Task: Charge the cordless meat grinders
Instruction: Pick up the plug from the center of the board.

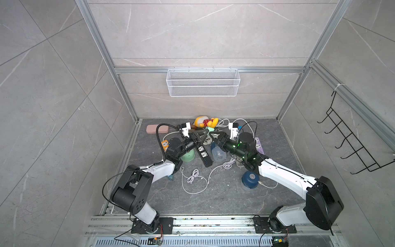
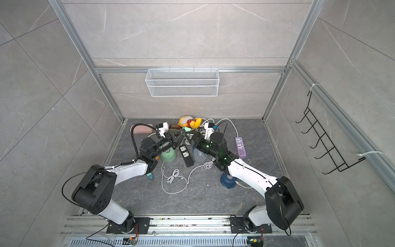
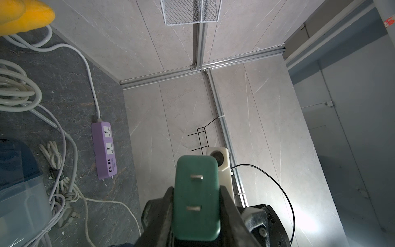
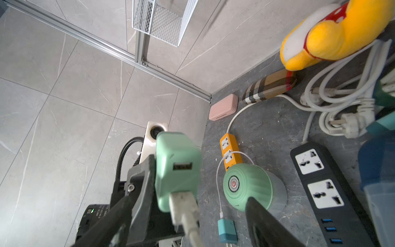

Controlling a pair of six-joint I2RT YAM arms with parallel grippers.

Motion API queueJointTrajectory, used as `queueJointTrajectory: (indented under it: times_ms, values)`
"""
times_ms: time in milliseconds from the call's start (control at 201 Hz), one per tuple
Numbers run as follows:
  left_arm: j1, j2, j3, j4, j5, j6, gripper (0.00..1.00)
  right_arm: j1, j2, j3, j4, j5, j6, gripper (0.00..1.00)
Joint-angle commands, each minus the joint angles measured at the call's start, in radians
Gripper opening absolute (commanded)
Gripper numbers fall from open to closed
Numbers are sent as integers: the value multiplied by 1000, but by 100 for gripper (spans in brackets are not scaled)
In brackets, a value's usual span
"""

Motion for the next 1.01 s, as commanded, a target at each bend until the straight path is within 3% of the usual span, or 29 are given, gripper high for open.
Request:
queueJointTrajectory:
  times_ms: [0, 637, 1001]
  values:
    - [-3, -40, -12, 84, -14, -11, 0, -7, 19, 24, 115, 22, 34, 80]
    - [-2, -15, -11, 108, 3, -47, 0, -17, 91, 129, 73, -38, -3, 42]
    - [-2, -8, -3, 109, 13, -52, 0, -20, 118, 159, 37, -77, -8, 26]
